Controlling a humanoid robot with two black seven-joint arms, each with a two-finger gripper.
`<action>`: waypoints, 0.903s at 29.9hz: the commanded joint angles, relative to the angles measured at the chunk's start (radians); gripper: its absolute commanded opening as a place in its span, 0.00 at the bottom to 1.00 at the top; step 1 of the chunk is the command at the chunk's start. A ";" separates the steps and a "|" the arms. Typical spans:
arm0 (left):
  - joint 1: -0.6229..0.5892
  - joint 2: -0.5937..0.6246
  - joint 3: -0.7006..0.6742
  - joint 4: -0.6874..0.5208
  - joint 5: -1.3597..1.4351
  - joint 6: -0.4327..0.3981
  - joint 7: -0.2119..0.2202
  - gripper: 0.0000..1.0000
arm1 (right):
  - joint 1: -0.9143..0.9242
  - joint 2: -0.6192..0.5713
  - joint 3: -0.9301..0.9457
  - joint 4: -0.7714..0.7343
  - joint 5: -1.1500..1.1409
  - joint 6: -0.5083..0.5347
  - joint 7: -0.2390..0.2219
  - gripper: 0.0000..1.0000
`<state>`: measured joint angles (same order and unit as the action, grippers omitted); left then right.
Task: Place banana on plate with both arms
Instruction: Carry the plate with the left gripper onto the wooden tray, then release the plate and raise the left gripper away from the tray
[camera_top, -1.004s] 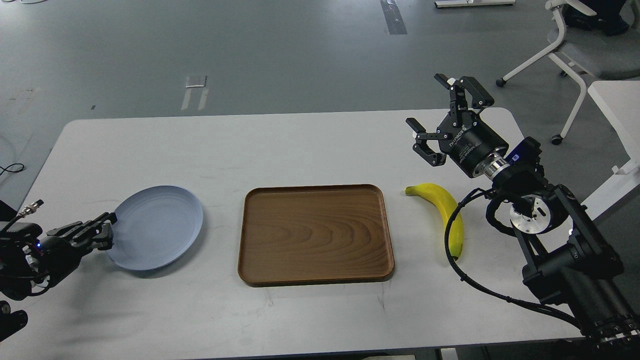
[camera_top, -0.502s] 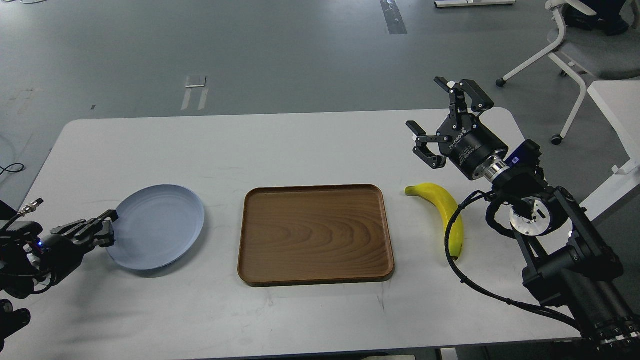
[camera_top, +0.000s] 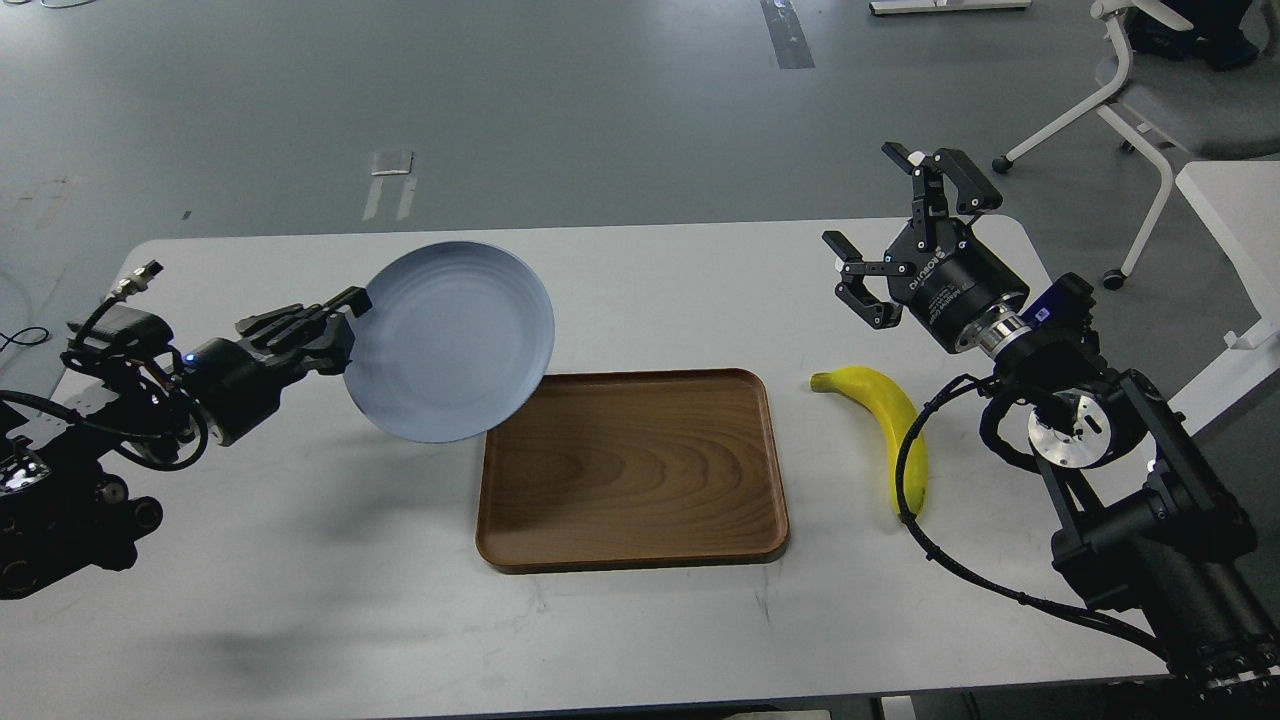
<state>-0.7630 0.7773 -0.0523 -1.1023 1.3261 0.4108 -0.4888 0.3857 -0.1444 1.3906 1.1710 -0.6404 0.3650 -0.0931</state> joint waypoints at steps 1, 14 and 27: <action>-0.013 -0.096 0.002 -0.039 0.065 -0.004 0.000 0.00 | -0.008 -0.001 -0.001 0.002 -0.001 0.000 0.000 1.00; -0.073 -0.383 0.166 0.195 0.070 -0.021 0.000 0.00 | -0.028 -0.006 0.007 0.015 -0.001 0.000 0.000 1.00; -0.073 -0.484 0.238 0.306 0.065 -0.021 0.000 0.00 | -0.028 -0.006 0.010 0.013 -0.001 0.000 0.000 1.00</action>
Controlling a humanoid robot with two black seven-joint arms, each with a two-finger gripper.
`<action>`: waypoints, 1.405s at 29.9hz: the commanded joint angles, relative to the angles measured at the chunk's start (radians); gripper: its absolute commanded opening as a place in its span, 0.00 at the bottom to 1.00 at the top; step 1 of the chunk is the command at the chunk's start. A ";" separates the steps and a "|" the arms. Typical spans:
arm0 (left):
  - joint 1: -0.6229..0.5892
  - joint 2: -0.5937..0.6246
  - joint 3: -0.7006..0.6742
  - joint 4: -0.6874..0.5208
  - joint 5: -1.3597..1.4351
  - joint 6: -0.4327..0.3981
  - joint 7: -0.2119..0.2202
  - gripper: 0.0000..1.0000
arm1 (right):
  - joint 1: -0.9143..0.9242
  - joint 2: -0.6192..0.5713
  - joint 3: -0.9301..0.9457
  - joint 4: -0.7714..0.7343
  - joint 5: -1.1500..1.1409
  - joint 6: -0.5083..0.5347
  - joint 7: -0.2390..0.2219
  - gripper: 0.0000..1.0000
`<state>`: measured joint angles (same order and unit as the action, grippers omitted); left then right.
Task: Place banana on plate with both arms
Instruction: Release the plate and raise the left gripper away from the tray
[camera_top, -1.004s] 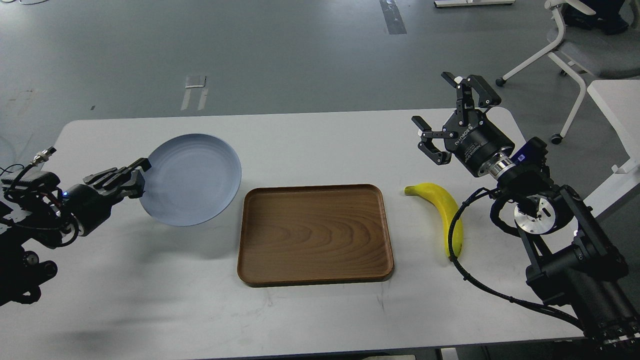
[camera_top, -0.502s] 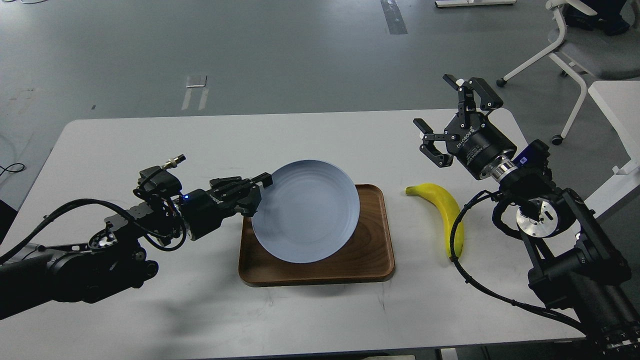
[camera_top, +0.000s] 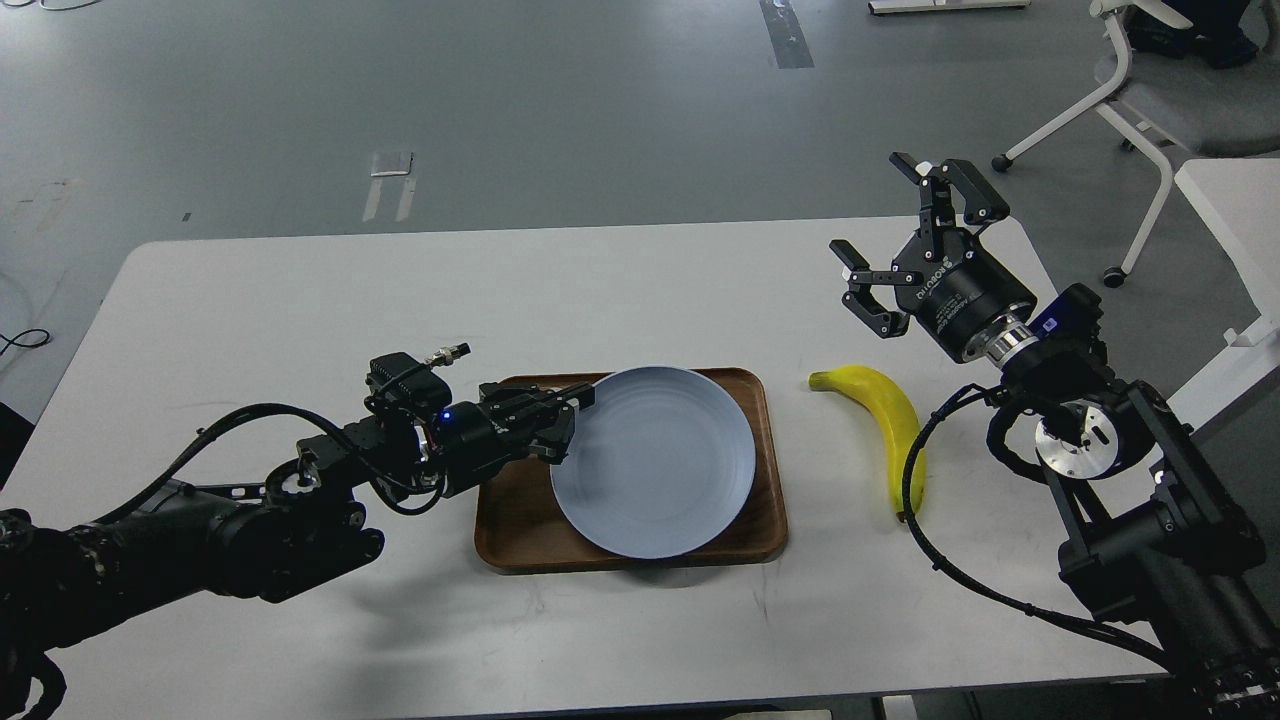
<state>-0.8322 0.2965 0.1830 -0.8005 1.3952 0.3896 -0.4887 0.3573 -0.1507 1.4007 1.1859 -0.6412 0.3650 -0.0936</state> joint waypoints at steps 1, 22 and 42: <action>-0.004 -0.004 0.003 0.004 -0.005 0.000 0.000 0.00 | 0.000 0.000 0.000 -0.003 0.000 0.000 0.000 1.00; -0.030 -0.022 -0.065 -0.022 -0.392 0.005 0.000 0.98 | 0.000 -0.036 -0.006 0.001 0.000 0.003 0.000 1.00; -0.142 0.134 -0.623 -0.023 -1.188 -0.426 0.404 0.98 | 0.011 -0.441 -0.388 0.155 -1.029 0.009 -0.035 0.99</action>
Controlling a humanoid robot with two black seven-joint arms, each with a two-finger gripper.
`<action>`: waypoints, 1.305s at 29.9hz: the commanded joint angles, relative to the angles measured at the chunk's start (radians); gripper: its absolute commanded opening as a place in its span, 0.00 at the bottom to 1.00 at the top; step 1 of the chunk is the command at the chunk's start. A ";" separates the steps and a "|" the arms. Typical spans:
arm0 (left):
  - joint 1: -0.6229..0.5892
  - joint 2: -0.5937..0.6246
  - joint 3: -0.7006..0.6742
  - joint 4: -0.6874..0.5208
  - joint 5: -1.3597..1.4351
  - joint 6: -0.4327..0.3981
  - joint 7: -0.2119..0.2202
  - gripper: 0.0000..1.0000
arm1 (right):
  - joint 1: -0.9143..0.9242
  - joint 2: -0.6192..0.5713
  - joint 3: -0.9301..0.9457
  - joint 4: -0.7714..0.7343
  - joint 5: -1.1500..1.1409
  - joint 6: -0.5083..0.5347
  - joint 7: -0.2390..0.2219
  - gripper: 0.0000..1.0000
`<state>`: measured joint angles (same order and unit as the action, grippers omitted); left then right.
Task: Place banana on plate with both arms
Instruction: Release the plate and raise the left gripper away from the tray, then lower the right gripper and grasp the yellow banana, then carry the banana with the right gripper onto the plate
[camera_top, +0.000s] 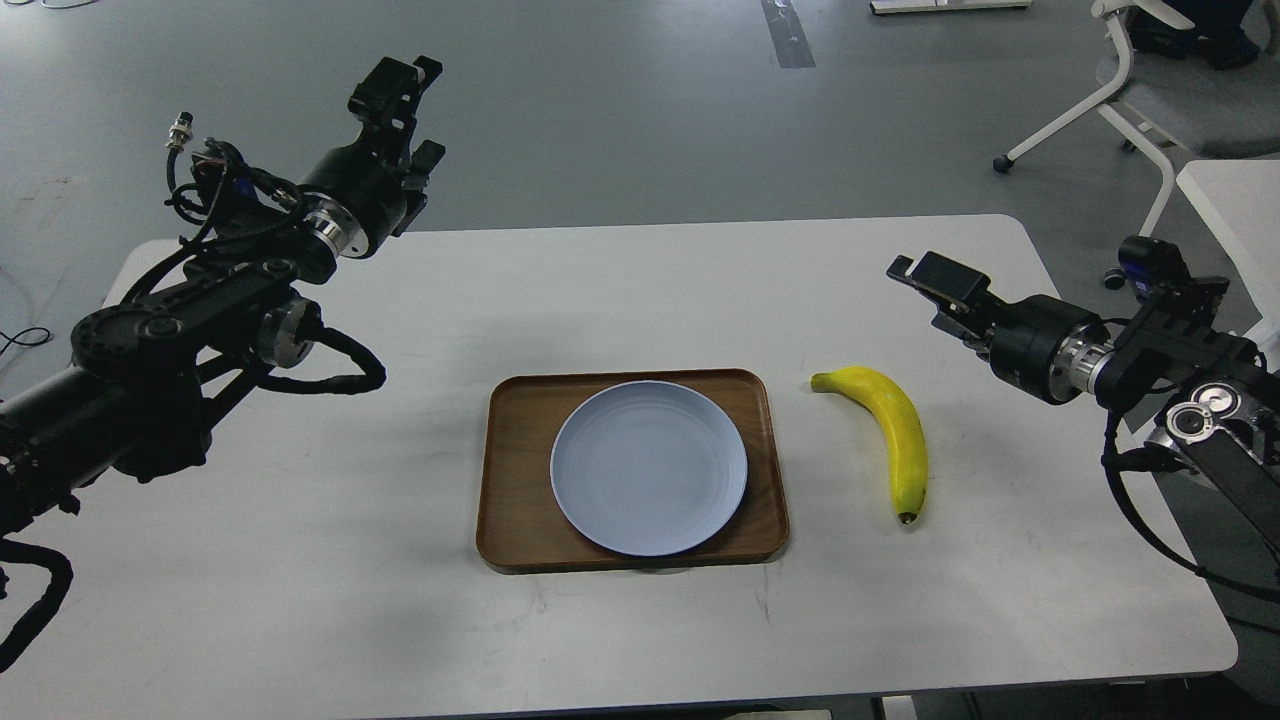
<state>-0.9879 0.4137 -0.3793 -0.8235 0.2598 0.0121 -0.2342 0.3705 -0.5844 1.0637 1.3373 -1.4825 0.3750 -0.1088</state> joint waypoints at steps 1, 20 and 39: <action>0.014 0.022 -0.061 0.000 -0.053 -0.052 0.160 0.98 | -0.002 -0.008 -0.065 0.003 -0.217 0.001 -0.025 0.99; 0.063 0.039 -0.064 -0.008 -0.054 -0.046 0.154 0.98 | 0.061 0.003 -0.343 0.014 -0.424 0.079 -0.080 0.36; 0.081 0.040 -0.050 -0.008 -0.040 -0.044 0.147 0.98 | 0.255 0.037 -0.438 0.175 -0.453 0.059 0.043 0.00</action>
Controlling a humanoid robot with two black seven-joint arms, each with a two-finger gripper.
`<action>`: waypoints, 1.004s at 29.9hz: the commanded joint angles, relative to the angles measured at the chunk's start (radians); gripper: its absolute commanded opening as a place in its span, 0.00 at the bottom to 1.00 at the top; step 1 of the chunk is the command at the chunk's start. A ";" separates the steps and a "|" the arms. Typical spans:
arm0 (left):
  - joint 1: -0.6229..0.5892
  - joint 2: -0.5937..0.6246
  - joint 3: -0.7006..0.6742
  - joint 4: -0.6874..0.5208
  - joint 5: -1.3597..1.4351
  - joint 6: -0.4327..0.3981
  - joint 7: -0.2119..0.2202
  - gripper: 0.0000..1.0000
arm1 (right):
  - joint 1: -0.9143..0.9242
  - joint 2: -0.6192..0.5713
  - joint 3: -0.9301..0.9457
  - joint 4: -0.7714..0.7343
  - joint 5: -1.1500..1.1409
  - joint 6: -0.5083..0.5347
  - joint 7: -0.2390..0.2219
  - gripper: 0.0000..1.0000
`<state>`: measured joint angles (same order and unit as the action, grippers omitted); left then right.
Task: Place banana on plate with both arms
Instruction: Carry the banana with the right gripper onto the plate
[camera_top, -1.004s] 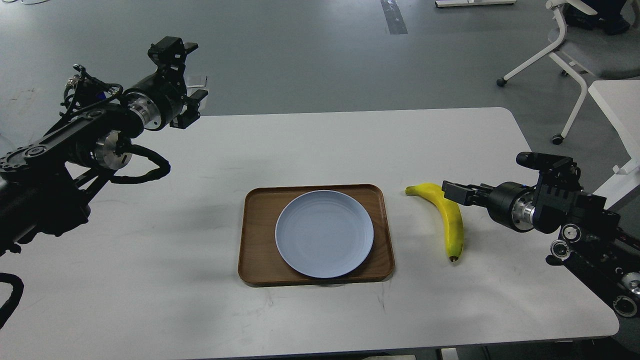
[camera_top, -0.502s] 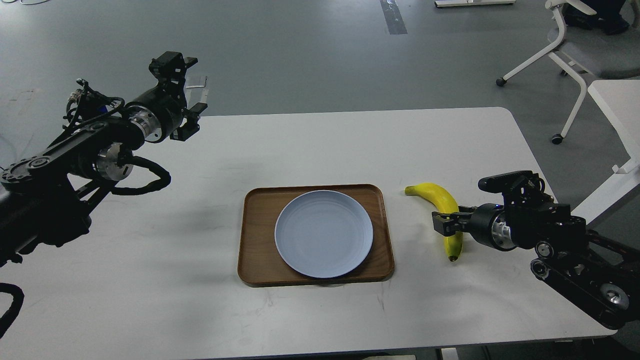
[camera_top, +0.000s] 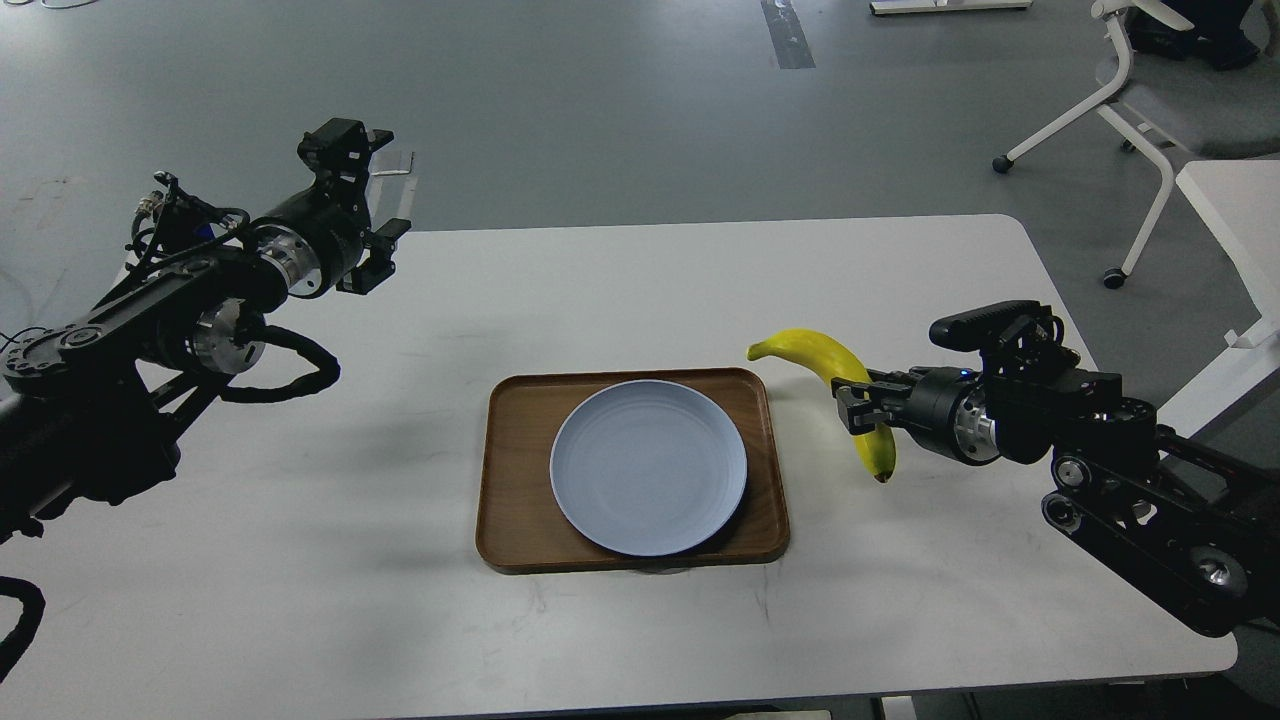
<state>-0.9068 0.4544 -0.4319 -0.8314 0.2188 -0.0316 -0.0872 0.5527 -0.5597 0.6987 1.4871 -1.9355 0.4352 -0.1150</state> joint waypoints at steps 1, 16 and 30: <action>0.000 0.000 0.002 0.000 0.001 -0.001 0.000 0.98 | 0.135 0.030 -0.147 0.022 0.000 -0.001 0.057 0.00; 0.006 0.032 -0.005 -0.023 -0.006 -0.004 0.000 0.98 | 0.198 0.187 -0.321 -0.125 0.000 -0.018 0.052 0.19; 0.006 0.052 -0.010 -0.051 -0.007 -0.007 0.000 0.98 | 0.185 0.244 -0.257 -0.133 0.142 -0.161 0.026 0.98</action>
<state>-0.9004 0.5058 -0.4418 -0.8814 0.2107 -0.0376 -0.0877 0.7374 -0.3091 0.3998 1.3093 -1.8978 0.2704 -0.0686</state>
